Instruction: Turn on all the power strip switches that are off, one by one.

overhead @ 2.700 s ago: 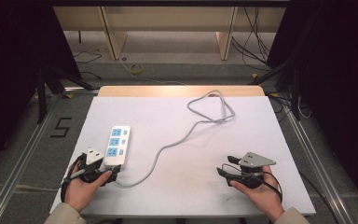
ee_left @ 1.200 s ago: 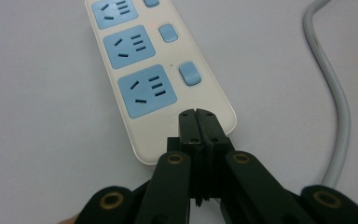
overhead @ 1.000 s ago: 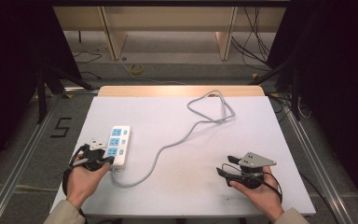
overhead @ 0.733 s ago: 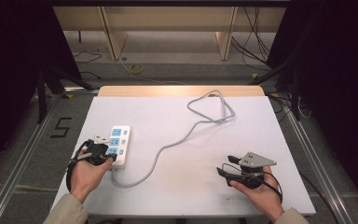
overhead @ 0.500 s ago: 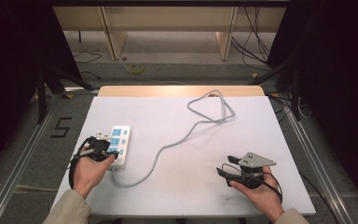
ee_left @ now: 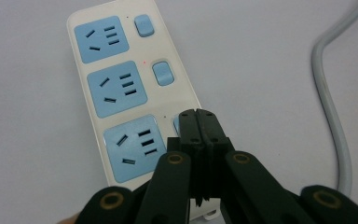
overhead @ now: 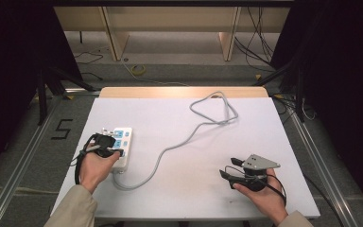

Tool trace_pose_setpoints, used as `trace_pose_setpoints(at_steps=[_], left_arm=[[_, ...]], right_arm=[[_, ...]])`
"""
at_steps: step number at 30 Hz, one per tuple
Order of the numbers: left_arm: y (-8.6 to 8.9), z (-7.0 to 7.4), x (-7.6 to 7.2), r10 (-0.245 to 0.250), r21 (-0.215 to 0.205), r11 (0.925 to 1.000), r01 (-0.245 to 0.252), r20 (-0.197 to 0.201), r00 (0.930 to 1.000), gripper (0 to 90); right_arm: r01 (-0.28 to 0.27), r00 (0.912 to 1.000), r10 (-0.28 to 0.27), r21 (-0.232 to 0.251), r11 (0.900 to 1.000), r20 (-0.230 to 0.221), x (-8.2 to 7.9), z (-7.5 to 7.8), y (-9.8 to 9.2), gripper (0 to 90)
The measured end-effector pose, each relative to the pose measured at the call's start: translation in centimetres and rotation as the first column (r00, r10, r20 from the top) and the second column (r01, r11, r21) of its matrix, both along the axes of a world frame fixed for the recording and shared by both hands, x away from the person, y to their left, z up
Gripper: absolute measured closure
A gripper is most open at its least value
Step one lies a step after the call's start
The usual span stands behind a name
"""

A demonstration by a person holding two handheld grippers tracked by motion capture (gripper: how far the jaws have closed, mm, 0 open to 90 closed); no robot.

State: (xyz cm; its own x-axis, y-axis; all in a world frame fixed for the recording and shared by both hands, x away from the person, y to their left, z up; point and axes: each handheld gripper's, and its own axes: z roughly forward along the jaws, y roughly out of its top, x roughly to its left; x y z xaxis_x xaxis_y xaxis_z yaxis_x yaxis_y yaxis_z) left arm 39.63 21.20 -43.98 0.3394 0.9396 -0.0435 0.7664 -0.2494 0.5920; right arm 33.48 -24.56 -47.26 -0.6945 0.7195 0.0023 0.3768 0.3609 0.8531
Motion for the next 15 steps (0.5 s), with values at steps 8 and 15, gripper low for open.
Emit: trace_pose_setpoints(at_steps=[8,15], left_arm=[[-0.3,-0.3,0.9,0.010,0.010,0.9999,-0.010,-0.012,0.9999,89.8],[-0.4,-0.5,1.4,0.023,0.016,0.9996,-0.022,-0.029,0.9993,89.8]], right_arm=[[0.000,1.0000,0.000,0.000,1.000,0.000,0.0,0.0,0.0,35.9],[-0.001,1.0000,0.001,0.000,1.000,0.001,0.0,0.0,0.0,35.9]])
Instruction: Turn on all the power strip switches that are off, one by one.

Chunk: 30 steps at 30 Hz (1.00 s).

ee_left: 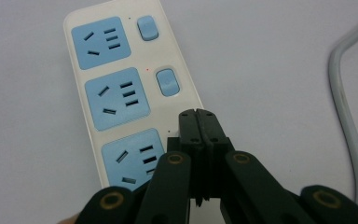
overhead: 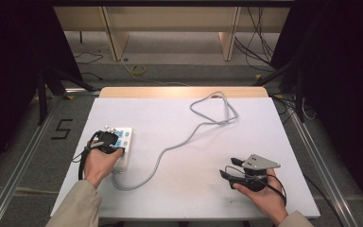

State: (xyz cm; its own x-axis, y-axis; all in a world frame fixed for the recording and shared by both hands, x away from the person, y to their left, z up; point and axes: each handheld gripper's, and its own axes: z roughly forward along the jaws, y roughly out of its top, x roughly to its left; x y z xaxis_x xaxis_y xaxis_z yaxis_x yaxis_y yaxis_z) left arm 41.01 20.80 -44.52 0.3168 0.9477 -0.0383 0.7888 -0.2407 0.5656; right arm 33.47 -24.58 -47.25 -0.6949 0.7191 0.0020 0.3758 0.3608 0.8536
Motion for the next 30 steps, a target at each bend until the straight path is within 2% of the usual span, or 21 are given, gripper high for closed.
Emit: trace_pose_setpoints(at_steps=[9,21,30], left_arm=[[-0.04,-0.07,0.20,0.016,-0.006,0.9999,-0.016,-0.022,0.9996,89.9],[-0.39,-0.08,0.31,0.011,0.028,0.9996,-0.010,-0.044,0.9990,89.9],[-0.59,-0.22,0.27,0.014,0.037,0.9992,-0.013,-0.040,0.9991,90.0]], right_arm=[[0.001,1.0000,-0.001,0.000,1.000,0.000,-0.01,0.00,0.05,35.9],[-0.001,1.0000,0.001,0.000,1.000,0.001,-0.03,0.00,0.02,35.8],[-0.003,1.0000,0.003,0.000,1.000,0.003,-0.08,0.03,0.07,35.7]])
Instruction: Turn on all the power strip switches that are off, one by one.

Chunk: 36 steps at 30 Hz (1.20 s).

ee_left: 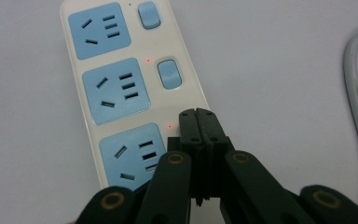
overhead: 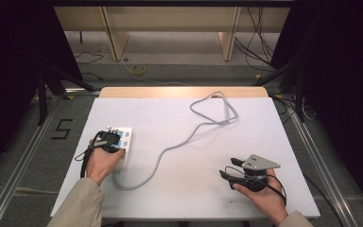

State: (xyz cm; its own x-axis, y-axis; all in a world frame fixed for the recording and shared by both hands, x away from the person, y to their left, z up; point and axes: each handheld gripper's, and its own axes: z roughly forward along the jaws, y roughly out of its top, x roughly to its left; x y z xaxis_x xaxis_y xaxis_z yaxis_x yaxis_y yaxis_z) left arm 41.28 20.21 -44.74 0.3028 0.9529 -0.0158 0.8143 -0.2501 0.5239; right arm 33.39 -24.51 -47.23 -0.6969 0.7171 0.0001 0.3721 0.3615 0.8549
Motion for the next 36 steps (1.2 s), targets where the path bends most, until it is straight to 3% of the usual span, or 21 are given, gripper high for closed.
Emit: trace_pose_setpoints(at_steps=[36], left_arm=[[0.16,0.18,-0.22,-0.009,-0.003,1.0000,0.009,0.029,0.9995,89.9]], right_arm=[[-0.003,1.0000,0.003,-0.001,1.000,0.001,0.01,0.04,-0.02,35.9]])
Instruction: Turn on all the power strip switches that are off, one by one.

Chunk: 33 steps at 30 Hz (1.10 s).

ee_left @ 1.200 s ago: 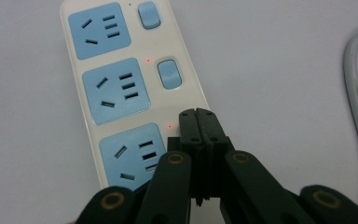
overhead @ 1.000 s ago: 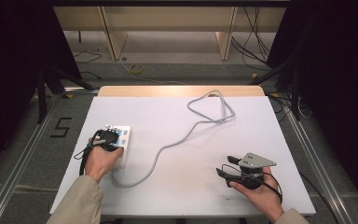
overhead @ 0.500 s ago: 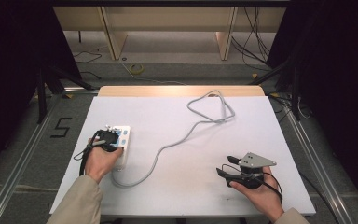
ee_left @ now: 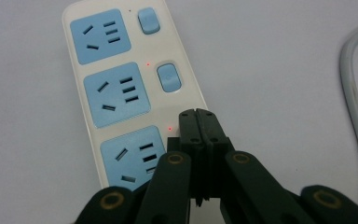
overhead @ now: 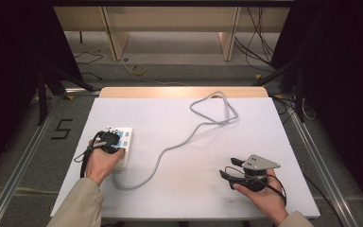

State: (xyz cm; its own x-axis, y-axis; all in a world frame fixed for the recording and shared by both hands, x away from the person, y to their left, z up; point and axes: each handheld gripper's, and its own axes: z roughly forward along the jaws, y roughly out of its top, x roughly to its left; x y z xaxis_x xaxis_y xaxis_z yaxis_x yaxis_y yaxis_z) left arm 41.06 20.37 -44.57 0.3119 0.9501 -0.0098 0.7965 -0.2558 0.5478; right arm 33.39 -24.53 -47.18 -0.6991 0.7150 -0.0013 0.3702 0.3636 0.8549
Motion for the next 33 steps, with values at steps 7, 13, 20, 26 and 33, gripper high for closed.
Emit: trace_pose_setpoints(at_steps=[7,13,20,26,33], left_arm=[[0.1,0.3,0.1,0.001,0.004,1.0000,-0.001,0.010,1.0000,89.9],[0.2,0.4,0.2,0.004,0.004,1.0000,-0.004,0.012,0.9999,89.9],[0.2,0.6,0.6,0.008,0.007,0.9999,-0.008,0.013,0.9999,89.9],[0.1,0.8,1.3,0.010,0.016,0.9998,-0.010,0.004,0.9999,89.9],[0.3,1.4,2.1,0.014,0.029,0.9995,-0.014,-0.004,0.9999,89.9]], right_arm=[[0.001,1.0000,-0.001,0.001,1.000,0.001,0.0,0.0,0.0,36.0],[-0.001,1.0000,0.001,-0.001,1.000,-0.002,0.0,-0.1,0.0,36.0],[0.002,1.0000,-0.002,0.001,1.000,-0.004,0.0,-0.1,0.0,35.9],[-0.002,1.0000,0.002,-0.001,1.000,-0.004,0.0,-0.1,0.0,35.9],[-0.001,1.0000,0.001,-0.002,1.000,-0.006,-0.1,-0.1,0.0,35.9]])
